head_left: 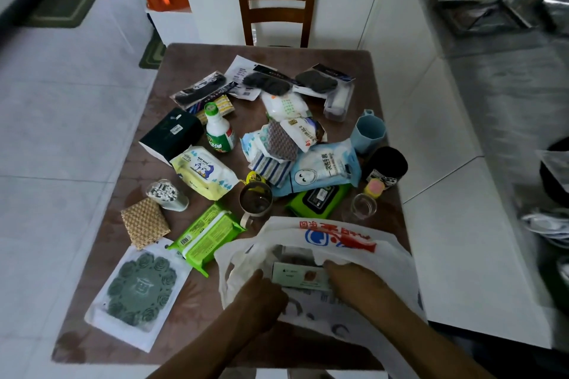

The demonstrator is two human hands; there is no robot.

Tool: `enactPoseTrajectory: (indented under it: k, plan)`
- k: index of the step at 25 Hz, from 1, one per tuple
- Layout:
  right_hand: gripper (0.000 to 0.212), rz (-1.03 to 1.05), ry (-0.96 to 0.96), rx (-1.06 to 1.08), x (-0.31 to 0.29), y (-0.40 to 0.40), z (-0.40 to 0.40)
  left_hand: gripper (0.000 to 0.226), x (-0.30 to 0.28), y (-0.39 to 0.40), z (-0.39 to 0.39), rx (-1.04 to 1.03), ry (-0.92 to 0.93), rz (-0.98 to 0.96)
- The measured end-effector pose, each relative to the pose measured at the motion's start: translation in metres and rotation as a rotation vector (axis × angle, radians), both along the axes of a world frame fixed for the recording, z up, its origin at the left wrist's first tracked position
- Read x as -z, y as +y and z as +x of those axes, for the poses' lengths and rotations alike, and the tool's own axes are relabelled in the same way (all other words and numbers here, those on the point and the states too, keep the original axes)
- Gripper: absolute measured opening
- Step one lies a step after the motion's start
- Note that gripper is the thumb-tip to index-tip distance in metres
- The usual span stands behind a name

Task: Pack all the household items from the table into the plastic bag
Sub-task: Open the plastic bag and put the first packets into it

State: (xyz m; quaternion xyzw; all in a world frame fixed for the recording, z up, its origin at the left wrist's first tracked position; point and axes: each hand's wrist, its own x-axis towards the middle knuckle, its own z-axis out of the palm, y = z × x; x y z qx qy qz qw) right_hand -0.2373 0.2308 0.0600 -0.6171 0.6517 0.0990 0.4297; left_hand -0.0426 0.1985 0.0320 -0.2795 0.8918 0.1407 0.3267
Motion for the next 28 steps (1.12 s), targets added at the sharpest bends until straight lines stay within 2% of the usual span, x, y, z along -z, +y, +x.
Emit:
enactPoseTrajectory:
  k: [2,3,5,6,7,8,10,11,13,17,19,21,22,24,26,28]
  plan:
    - [0.032,-0.217,-0.099,-0.259,-0.022,-0.025,-0.002,0.032,-0.010,-0.003,-0.005,0.004,0.013,0.085]
    - [0.028,-0.242,-0.234,-0.231,-0.039,-0.042,-0.003,0.031,-0.014,-0.006,-0.006,0.003,0.029,0.129]
    - [0.019,-0.318,-0.459,-0.021,-0.055,-0.081,-0.013,0.030,-0.031,-0.013,-0.008,-0.036,0.089,0.139]
    - [0.019,-0.425,-0.445,0.099,-0.047,-0.106,-0.021,0.031,-0.036,-0.016,-0.010,-0.067,0.107,0.128]
    - [0.024,-0.509,-0.301,0.146,-0.034,-0.131,-0.030,0.033,-0.042,-0.020,-0.011,-0.097,0.125,0.117]
    - [0.034,-0.568,-0.069,0.122,-0.017,-0.156,-0.037,0.035,-0.046,-0.022,-0.013,-0.122,0.127,0.130]
    - [0.057,-0.428,0.336,-0.068,0.023,-0.190,-0.044,0.034,-0.052,-0.026,-0.014,-0.160,0.157,0.146]
    - [0.064,-0.332,0.448,-0.141,0.042,-0.199,-0.046,0.032,-0.051,-0.026,-0.013,-0.178,0.188,0.141]
    - [0.064,-0.290,0.539,-0.175,0.076,-0.208,-0.045,0.030,-0.048,-0.024,-0.007,-0.222,0.204,0.147]
    - [0.037,-0.586,0.546,-0.198,0.088,-0.221,-0.045,0.018,-0.040,-0.017,-0.001,-0.282,0.223,0.186]
    - [0.026,-0.753,0.344,-0.146,0.066,-0.215,-0.049,0.005,-0.038,-0.012,0.003,-0.289,0.250,0.201]
    - [0.020,-0.787,0.075,-0.026,0.032,-0.200,-0.056,0.006,-0.035,-0.007,0.007,-0.283,0.263,0.186]
    - [0.021,-0.739,-0.057,0.070,0.014,-0.189,-0.062,0.002,-0.036,-0.006,0.008,-0.267,0.269,0.175]
    - [0.025,-0.639,-0.374,0.378,-0.028,-0.154,-0.075,0.015,-0.035,-0.006,0.008,-0.228,0.274,0.100]
    - [0.022,-0.588,-0.714,0.688,-0.070,-0.101,-0.082,0.016,-0.035,-0.005,0.010,-0.177,0.302,0.042]
    - [0.017,-0.502,-0.872,0.768,-0.089,-0.047,-0.081,0.013,-0.033,0.001,0.013,-0.109,0.307,0.056]
